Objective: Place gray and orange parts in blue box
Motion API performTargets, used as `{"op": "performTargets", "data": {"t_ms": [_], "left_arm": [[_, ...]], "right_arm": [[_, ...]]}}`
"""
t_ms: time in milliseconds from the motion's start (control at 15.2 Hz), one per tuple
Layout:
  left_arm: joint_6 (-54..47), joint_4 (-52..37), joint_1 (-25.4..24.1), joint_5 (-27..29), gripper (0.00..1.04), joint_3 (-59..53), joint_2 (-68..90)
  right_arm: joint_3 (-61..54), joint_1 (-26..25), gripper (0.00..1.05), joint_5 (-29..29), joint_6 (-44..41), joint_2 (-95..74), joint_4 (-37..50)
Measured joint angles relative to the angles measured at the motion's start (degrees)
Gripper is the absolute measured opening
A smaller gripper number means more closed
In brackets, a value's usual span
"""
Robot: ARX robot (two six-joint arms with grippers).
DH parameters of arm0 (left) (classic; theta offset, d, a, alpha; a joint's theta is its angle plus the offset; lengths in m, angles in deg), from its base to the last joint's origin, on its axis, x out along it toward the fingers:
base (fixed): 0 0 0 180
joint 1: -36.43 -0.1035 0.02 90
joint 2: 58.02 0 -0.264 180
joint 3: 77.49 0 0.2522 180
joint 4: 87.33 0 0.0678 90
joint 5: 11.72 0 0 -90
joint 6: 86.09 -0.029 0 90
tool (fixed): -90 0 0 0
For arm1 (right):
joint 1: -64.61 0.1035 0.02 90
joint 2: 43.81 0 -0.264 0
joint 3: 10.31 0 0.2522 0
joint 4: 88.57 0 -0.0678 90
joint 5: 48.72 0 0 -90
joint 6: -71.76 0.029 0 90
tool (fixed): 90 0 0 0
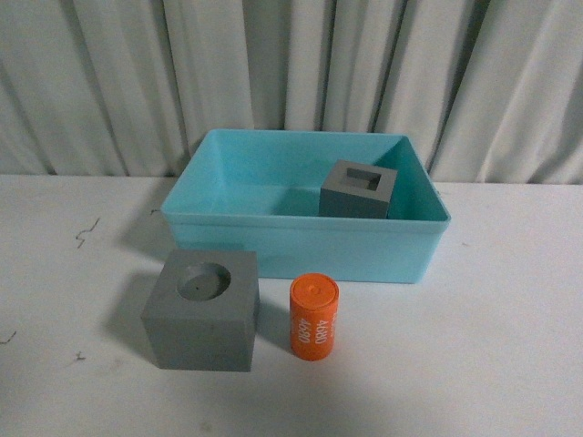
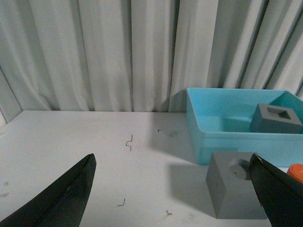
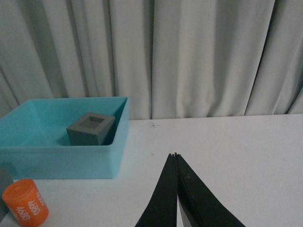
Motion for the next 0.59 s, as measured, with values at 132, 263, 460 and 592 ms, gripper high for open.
{"op": "performTargets", "data": {"t_ms": [132, 263, 460, 592], "left_arm": [[0.0, 0.0, 0.0, 0.0, 0.98, 0.0, 0.0], [0.0, 0.0, 0.0, 0.0, 0.98, 0.0, 0.0], [0.0, 0.0, 0.0, 0.0, 0.98, 0.0, 0.0], [0.0, 0.0, 0.0, 0.0, 0.98, 0.0, 0.0]], "right_arm": [[0.0, 0.0, 0.02, 0.0, 0.0, 2.5, -2.6], [0.0, 0.0, 0.02, 0.0, 0.0, 3.8, -4.1], [0.0, 0.0, 0.02, 0.0, 0.0, 7.0, -7.1], [0.0, 0.0, 0.02, 0.0, 0.0, 9.8, -10.0]]}}
